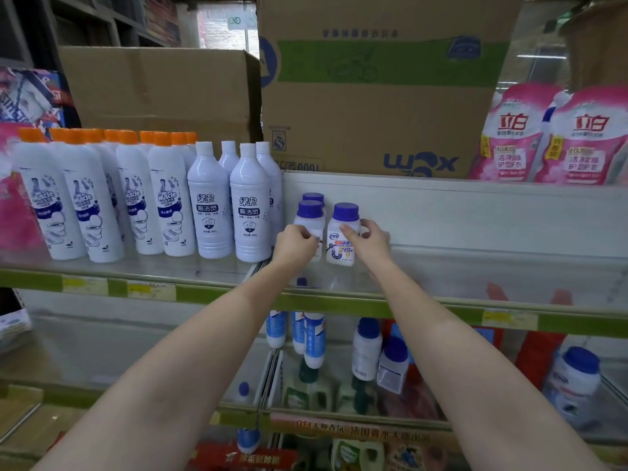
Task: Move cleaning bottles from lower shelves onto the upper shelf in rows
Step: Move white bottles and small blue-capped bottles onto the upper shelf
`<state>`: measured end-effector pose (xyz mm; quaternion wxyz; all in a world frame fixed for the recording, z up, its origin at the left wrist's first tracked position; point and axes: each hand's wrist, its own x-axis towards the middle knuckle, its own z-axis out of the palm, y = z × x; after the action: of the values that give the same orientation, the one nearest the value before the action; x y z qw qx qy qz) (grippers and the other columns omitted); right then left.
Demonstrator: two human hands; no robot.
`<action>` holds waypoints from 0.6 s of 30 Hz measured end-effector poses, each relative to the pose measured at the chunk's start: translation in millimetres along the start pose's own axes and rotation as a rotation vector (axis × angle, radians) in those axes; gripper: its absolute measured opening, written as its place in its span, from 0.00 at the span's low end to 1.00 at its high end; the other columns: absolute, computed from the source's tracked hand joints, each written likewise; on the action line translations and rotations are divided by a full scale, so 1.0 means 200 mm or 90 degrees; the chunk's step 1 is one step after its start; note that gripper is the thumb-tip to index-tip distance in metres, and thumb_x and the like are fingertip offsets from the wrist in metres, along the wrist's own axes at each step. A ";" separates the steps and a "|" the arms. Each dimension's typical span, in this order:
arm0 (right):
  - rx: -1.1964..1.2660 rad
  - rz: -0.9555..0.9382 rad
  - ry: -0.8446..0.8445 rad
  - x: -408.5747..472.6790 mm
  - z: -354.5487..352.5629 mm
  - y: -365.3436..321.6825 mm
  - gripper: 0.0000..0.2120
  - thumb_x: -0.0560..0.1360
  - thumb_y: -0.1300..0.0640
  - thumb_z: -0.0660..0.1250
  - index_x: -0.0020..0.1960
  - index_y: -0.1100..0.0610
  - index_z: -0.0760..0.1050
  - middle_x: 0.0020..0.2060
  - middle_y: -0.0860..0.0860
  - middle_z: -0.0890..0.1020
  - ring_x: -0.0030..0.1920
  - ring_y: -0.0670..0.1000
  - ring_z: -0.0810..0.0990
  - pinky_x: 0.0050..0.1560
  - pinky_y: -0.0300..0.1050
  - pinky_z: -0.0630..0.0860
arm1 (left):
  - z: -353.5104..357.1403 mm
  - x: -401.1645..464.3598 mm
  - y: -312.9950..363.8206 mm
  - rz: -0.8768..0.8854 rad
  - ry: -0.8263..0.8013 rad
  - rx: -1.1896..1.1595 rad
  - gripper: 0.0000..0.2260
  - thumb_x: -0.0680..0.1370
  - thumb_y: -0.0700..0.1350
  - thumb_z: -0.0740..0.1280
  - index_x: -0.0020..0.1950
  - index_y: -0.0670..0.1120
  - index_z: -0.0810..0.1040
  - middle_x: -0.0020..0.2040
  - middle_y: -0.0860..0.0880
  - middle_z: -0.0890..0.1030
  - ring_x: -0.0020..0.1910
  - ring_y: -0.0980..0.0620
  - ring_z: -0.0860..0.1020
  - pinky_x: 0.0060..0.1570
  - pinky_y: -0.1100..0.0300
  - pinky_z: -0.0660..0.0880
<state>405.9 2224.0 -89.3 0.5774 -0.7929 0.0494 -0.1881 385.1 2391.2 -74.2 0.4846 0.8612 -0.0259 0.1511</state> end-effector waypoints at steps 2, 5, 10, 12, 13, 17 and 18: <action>0.001 -0.007 -0.003 0.02 0.02 0.02 0.32 0.68 0.32 0.72 0.66 0.49 0.75 0.58 0.58 0.78 0.51 0.56 0.83 0.58 0.58 0.81 | 0.00 0.00 0.00 -0.003 -0.004 -0.005 0.08 0.76 0.40 0.64 0.44 0.39 0.82 0.40 0.43 0.84 0.44 0.42 0.83 0.47 0.49 0.82; -0.012 -0.011 0.010 0.00 0.02 0.01 0.24 0.75 0.42 0.72 0.67 0.52 0.75 0.58 0.60 0.78 0.52 0.57 0.83 0.58 0.59 0.81 | -0.01 0.00 0.00 -0.002 -0.019 -0.005 0.07 0.77 0.40 0.64 0.45 0.40 0.81 0.41 0.43 0.83 0.43 0.44 0.82 0.46 0.51 0.82; -0.028 0.009 0.030 -0.11 -0.03 -0.03 0.20 0.81 0.55 0.68 0.71 0.60 0.71 0.59 0.56 0.78 0.56 0.55 0.81 0.53 0.47 0.78 | -0.03 -0.04 0.00 -0.009 -0.059 0.000 0.06 0.79 0.41 0.64 0.48 0.41 0.81 0.45 0.42 0.83 0.40 0.46 0.79 0.40 0.57 0.77; -0.011 0.023 0.049 -0.15 -0.04 -0.03 0.16 0.80 0.58 0.69 0.66 0.61 0.73 0.55 0.54 0.78 0.53 0.53 0.80 0.51 0.46 0.77 | -0.05 -0.07 0.01 -0.008 -0.066 -0.004 0.07 0.79 0.40 0.64 0.49 0.39 0.81 0.46 0.40 0.84 0.41 0.45 0.79 0.41 0.57 0.78; 0.011 0.032 0.057 -0.18 -0.04 -0.04 0.13 0.80 0.58 0.69 0.62 0.60 0.73 0.55 0.54 0.79 0.52 0.53 0.80 0.53 0.48 0.79 | -0.06 -0.08 0.02 -0.003 -0.069 -0.005 0.08 0.79 0.40 0.64 0.50 0.38 0.81 0.46 0.39 0.84 0.40 0.45 0.79 0.40 0.58 0.78; 0.062 0.053 0.085 -0.30 -0.04 -0.06 0.06 0.79 0.57 0.70 0.52 0.54 0.73 0.54 0.57 0.82 0.50 0.55 0.83 0.55 0.55 0.83 | -0.11 -0.17 0.05 0.025 -0.092 -0.002 0.09 0.80 0.40 0.63 0.52 0.35 0.80 0.45 0.37 0.84 0.35 0.46 0.79 0.34 0.60 0.77; 0.066 0.052 0.093 -0.34 -0.04 -0.07 0.05 0.79 0.58 0.69 0.50 0.54 0.73 0.53 0.58 0.82 0.48 0.55 0.82 0.53 0.55 0.83 | -0.12 -0.20 0.05 0.032 -0.096 0.002 0.09 0.80 0.40 0.63 0.51 0.36 0.80 0.44 0.38 0.84 0.36 0.45 0.80 0.37 0.57 0.80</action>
<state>338.3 2241.1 -89.9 0.6196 -0.7436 0.1138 -0.2241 339.2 2402.6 -65.1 0.4759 0.8700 -0.0836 0.0979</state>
